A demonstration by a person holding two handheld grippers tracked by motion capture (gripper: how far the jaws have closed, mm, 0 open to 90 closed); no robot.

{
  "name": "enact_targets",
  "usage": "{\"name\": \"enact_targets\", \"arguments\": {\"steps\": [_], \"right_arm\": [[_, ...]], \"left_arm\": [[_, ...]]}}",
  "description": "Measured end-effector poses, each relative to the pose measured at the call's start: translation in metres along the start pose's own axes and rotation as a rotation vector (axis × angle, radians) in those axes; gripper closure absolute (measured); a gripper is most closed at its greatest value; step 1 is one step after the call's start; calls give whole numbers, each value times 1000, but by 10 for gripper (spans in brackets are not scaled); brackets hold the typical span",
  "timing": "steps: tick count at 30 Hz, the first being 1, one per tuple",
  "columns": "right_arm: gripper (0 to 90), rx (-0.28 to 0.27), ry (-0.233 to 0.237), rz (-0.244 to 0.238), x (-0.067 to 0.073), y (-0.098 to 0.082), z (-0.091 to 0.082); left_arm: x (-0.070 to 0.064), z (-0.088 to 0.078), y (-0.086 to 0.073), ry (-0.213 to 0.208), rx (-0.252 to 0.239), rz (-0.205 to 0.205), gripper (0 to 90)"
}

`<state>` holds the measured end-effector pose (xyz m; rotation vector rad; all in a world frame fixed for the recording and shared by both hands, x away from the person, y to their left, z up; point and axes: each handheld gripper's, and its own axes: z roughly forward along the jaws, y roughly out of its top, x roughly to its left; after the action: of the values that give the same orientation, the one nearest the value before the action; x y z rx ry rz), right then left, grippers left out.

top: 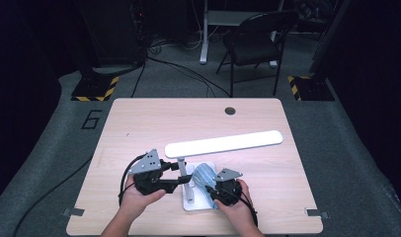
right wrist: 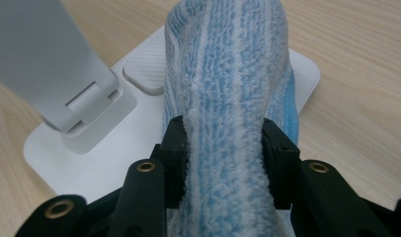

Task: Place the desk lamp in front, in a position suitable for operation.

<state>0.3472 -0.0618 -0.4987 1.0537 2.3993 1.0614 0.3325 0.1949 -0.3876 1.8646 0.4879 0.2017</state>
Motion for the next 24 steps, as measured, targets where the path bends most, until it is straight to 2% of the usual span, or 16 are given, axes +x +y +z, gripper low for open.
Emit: {"name": "enact_targets", "arguments": {"steps": [2,3,4,5,7,8,10,13,14,15,16,24], "right_arm": [[616,4,-9,21,-1,3,3],[616,4,-9,21,-1,3,3],[616,1,-11,-1,-3,4,5],[616,5,-10,16,-3,5,6],[615,5,-20,6,-5,7,8],[616,5,-19,21,-5,8,9],[615,5,-29,-1,-7,11,12],[615,5,-32,13,-8,12,14],[612,5,-37,-8,-11,14,17],[612,5,-37,-8,-11,14,17],[611,2,-41,16,-11,15,19],[609,-9,-55,22,-19,22,28]], "left_arm": [[0,0,0,0,0,0,512],[0,0,0,0,0,0,512],[0,0,0,1,0,0,512],[0,0,0,0,-1,-1,512],[0,0,0,0,-1,-5,512],[0,0,0,0,-1,-4,512],[0,0,0,0,-2,-5,512],[0,0,0,0,-1,0,512],[0,0,0,0,-2,-1,512],[0,0,0,0,-3,-6,512],[0,0,0,1,-4,-6,512],[0,0,0,0,-3,-5,512]]}}
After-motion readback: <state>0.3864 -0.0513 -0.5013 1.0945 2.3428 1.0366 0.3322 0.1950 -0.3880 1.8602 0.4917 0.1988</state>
